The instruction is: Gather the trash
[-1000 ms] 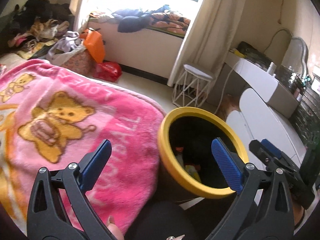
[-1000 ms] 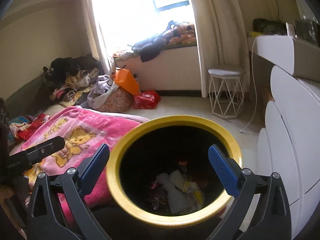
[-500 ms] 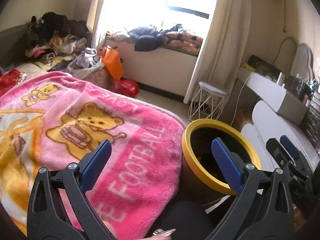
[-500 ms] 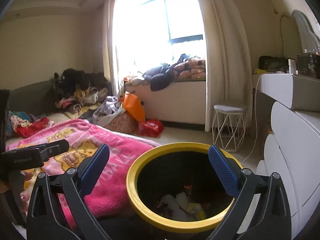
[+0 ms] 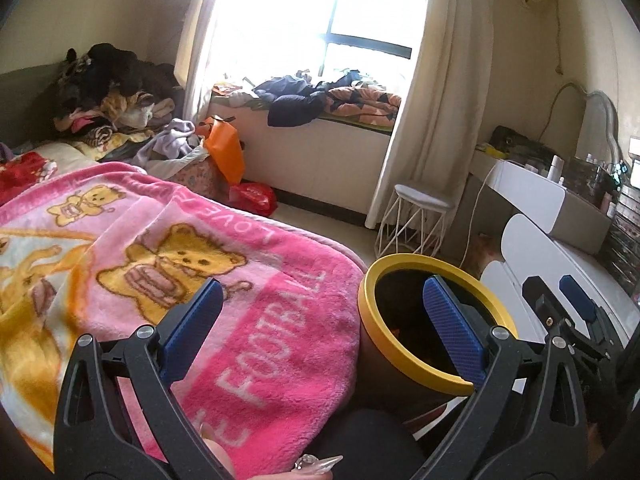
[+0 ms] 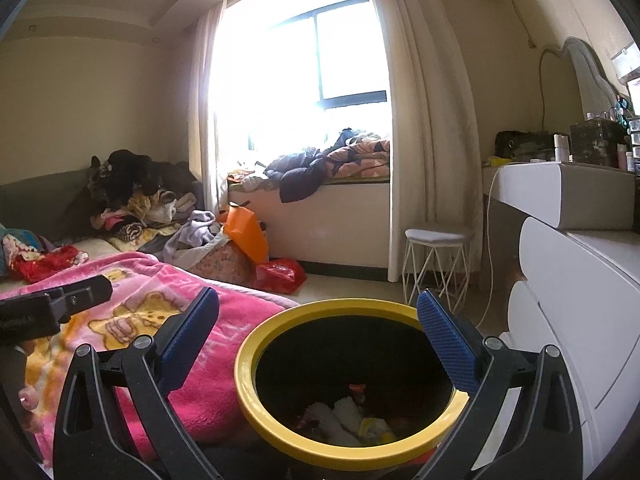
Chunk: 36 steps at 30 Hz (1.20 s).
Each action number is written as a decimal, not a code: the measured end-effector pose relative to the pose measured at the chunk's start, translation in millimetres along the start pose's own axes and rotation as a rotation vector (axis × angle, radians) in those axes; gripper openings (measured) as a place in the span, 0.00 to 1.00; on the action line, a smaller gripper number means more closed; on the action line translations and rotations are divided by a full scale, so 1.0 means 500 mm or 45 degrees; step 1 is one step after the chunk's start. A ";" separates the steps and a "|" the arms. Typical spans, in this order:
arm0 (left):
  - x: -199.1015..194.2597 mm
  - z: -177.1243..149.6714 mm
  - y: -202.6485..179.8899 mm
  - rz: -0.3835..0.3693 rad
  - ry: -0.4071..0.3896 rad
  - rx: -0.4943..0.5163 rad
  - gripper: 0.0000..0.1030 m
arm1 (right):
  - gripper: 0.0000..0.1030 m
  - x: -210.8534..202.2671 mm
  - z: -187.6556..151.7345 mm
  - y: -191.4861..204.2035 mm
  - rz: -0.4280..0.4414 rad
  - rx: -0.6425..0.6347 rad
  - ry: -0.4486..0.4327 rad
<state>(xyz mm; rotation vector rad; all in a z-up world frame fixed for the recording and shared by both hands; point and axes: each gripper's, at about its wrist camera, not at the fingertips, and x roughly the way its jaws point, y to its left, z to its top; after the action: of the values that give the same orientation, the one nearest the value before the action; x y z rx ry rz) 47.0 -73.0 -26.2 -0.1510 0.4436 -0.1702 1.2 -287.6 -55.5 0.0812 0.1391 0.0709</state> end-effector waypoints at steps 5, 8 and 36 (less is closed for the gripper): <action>-0.003 0.000 -0.002 0.008 0.000 0.002 0.90 | 0.94 0.001 -0.001 0.000 -0.002 -0.004 -0.002; -0.003 0.000 -0.001 0.009 0.002 -0.001 0.90 | 0.94 0.001 -0.001 -0.001 -0.004 -0.002 0.000; -0.005 0.006 -0.001 0.015 -0.003 0.006 0.90 | 0.94 -0.009 -0.004 0.003 -0.022 -0.004 -0.004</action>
<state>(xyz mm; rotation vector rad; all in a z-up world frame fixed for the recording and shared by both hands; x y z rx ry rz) 46.2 -72.8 -22.3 -0.1441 0.4419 -0.1597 -3.6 -286.4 -56.7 0.0771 0.1362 0.0538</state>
